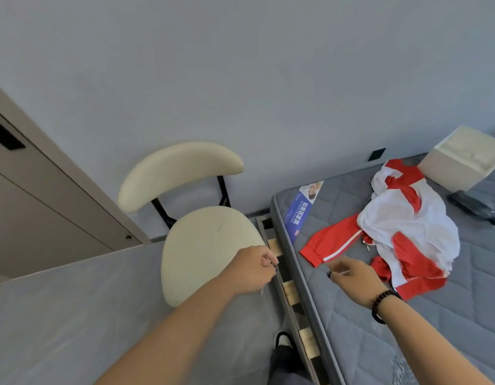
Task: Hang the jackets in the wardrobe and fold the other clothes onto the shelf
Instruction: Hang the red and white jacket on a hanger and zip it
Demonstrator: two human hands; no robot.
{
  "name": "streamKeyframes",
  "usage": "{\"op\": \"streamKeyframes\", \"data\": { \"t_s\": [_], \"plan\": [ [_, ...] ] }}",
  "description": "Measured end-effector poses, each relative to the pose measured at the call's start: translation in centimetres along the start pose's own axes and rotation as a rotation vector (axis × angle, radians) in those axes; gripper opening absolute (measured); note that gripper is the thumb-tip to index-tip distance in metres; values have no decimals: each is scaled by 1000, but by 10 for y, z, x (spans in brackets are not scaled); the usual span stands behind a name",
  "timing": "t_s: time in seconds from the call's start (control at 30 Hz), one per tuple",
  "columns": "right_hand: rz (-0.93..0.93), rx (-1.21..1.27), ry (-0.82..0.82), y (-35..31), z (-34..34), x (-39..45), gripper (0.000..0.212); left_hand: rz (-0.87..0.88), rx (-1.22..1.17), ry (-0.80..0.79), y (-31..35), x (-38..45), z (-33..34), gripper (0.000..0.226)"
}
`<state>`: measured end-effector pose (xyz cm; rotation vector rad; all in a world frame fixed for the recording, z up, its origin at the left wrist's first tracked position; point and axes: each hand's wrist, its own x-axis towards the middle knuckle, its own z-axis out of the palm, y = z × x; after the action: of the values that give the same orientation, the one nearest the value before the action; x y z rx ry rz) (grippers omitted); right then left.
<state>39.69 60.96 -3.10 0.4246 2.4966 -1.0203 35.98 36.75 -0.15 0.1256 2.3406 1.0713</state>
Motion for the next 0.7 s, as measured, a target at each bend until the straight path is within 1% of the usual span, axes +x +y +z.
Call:
{"op": "streamKeyframes", "data": {
  "t_s": [0.1,0.2,0.3,0.43,0.6,0.7],
  "plan": [
    [52,22,-37,19,-14,53,4,-47,-17,-22,10,52,8,18],
    [121,50,-83,43,-25,109,7,-110,-45,-50,20,105,21,19],
    [201,74,-107,70,-32,165,10,-169,-82,-44,28,157,36,19],
    [303,109,-136,106,-28,232,25,-231,-138,-53,28,215,60,20],
    [476,261,-81,147,-7,297,30,-329,-170,-82,8,270,92,22],
    [600,355,-58,171,9,331,45,-389,-184,-76,-8,296,106,26]
  ]
}}
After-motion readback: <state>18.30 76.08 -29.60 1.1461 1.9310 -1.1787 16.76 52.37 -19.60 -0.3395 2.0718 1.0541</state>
